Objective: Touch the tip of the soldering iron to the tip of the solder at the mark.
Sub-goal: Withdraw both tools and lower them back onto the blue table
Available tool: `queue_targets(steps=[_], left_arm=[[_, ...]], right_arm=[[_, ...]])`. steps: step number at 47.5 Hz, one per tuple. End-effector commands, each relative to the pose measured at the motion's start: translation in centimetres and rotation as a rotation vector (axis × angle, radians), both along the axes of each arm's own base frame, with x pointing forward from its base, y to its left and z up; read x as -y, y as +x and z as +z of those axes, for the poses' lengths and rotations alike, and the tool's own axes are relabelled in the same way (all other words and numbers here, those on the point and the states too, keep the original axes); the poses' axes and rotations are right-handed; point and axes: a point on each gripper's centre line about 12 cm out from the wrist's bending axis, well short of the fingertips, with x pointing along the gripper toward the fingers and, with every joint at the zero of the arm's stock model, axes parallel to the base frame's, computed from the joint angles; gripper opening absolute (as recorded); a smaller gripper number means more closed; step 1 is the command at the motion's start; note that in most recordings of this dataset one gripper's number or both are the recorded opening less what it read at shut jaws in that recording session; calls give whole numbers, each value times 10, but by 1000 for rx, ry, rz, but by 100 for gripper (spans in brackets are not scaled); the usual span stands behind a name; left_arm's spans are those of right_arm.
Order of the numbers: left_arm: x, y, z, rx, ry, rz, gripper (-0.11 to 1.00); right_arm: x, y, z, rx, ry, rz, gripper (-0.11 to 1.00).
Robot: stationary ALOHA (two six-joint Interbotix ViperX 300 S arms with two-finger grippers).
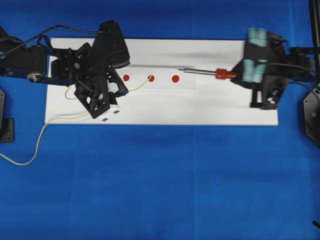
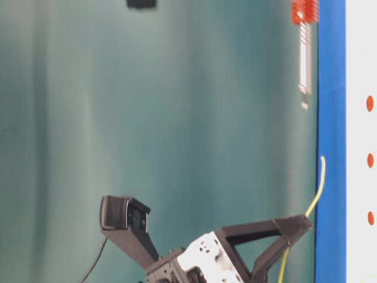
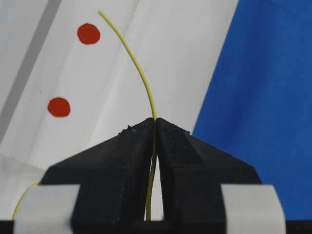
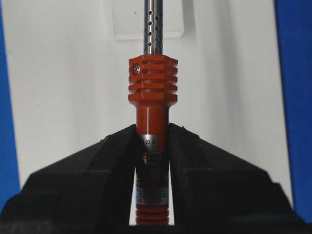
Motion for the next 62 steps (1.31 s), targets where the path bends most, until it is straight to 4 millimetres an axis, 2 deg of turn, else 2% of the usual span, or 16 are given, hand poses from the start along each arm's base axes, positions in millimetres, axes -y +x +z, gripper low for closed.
queue_targets(steps=[1,8,14,20,24,36,44,51,62], left_arm=[[-1,-2,13,50,5,3,1],[0,-4,10,49,3,3,1],[0,-4,10,49,1,5,1],[11,-3,11,53,-15,-12,1],[27,-1,12,63,-36,-38,1],[94,-7,10,97,-126,-151,1],[137,-16,-3,124,-179,-238,1],[168,-19,-31,134,-206,-309,1],[186,-10,-88,58,-191,-337,1]], right_arm=[[-3,-9,14,69,-6,-4,6],[-6,-21,18,109,6,-22,6],[-6,-21,17,112,30,-42,6],[-14,-18,19,127,67,-41,6],[-31,-17,23,147,101,7,6],[-98,-16,27,187,201,230,6],[-134,-13,9,145,247,336,6],[-157,-2,-24,89,265,386,6],[-175,18,-71,16,261,402,6]])
